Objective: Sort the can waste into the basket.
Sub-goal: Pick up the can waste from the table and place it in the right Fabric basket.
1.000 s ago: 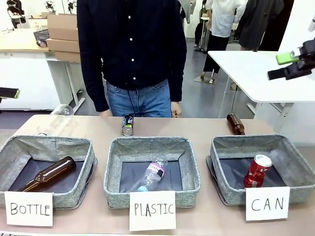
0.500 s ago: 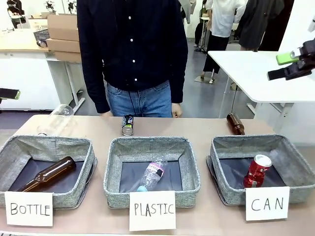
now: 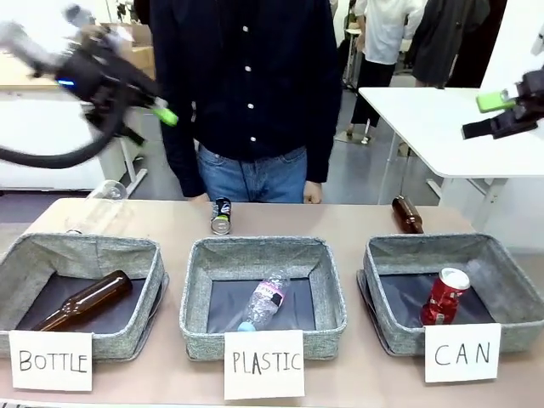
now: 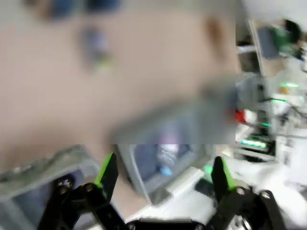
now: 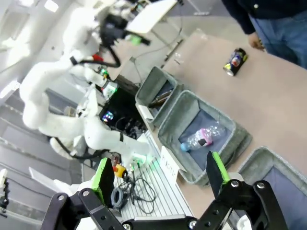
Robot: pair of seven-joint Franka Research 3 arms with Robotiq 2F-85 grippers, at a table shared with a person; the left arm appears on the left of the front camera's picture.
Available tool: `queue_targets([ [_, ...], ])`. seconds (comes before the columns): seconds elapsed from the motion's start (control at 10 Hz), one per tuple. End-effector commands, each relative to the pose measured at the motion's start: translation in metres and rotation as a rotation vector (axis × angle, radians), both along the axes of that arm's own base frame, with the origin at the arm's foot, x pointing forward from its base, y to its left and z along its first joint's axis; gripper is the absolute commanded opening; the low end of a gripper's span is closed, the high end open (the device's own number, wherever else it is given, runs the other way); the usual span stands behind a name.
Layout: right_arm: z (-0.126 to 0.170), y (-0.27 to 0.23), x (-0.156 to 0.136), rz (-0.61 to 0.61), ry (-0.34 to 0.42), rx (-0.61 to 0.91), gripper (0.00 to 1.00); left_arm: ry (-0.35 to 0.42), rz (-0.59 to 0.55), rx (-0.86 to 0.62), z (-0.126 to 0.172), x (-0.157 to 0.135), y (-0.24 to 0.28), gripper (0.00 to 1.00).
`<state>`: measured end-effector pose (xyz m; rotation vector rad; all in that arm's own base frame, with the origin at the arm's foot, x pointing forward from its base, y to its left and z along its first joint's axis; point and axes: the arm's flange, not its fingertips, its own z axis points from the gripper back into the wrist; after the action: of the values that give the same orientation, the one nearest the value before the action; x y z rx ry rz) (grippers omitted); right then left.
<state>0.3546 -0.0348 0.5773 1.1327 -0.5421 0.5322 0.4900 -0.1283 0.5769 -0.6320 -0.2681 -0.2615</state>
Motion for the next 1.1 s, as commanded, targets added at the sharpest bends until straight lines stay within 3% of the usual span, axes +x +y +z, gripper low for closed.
queue_targets([
  [0.0,0.005,-0.001,0.001,0.002,0.007,-0.004,1.00,0.156,0.055,0.196,-0.018,0.058,-0.025,1.00],
  [0.1,0.005,-0.001,0.001,0.002,0.007,-0.004,1.00,0.202,-0.007,0.161,-0.034,0.066,-0.048,1.00],
  [0.2,0.005,-0.001,0.001,0.002,0.007,-0.004,1.00,0.263,-0.094,0.032,-0.043,0.056,-0.057,1.00],
  [0.3,0.005,-0.001,0.001,0.002,0.007,-0.004,1.00,0.096,0.048,0.176,-0.045,0.057,-0.042,1.00],
  [0.5,0.005,-0.001,0.001,0.002,0.007,-0.004,1.00,0.096,0.048,0.176,-0.045,0.057,-0.042,1.00],
  [0.6,0.005,-0.001,0.001,0.002,0.007,-0.004,1.00,0.157,0.006,0.153,-0.057,0.067,-0.059,1.00],
  [0.8,0.005,-0.001,0.001,0.002,0.007,-0.004,1.00,0.082,0.229,0.143,-0.086,0.090,-0.096,1.00],
  [1.0,0.005,-0.001,0.001,0.002,0.007,-0.004,1.00,0.161,0.321,0.213,-0.129,0.136,-0.125,1.00],
])
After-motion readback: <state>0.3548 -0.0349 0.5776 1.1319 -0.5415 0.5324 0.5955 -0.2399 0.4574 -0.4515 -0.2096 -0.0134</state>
